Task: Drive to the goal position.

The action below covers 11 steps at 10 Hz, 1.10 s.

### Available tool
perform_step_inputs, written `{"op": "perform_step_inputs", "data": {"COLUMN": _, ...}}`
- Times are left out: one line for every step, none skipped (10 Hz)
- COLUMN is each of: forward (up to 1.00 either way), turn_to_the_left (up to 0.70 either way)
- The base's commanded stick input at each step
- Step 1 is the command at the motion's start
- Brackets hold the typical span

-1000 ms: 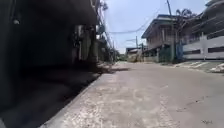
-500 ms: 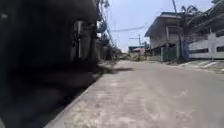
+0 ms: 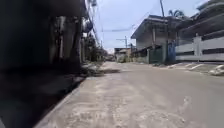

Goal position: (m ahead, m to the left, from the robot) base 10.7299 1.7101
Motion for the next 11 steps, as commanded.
{"op": "perform_step_inputs", "data": {"forward": 1.00, "turn_to_the_left": -0.02}}
{"op": "perform_step_inputs", "data": {"forward": 1.00, "turn_to_the_left": -0.02}}
{"op": "perform_step_inputs", "data": {"forward": 1.00, "turn_to_the_left": -0.02}}
{"op": "perform_step_inputs", "data": {"forward": 1.00, "turn_to_the_left": -0.02}}
{"op": "perform_step_inputs", "data": {"forward": 1.00, "turn_to_the_left": -0.02}}
{"op": "perform_step_inputs", "data": {"forward": 1.00, "turn_to_the_left": -0.02}}
{"op": "perform_step_inputs", "data": {"forward": 1.00, "turn_to_the_left": -0.02}}
{"op": "perform_step_inputs", "data": {"forward": 1.00, "turn_to_the_left": -0.02}}
{"op": "perform_step_inputs", "data": {"forward": 1.00, "turn_to_the_left": -0.02}}
{"op": "perform_step_inputs", "data": {"forward": 1.00, "turn_to_the_left": -0.02}}
{"op": "perform_step_inputs", "data": {"forward": 1.00, "turn_to_the_left": -0.02}}
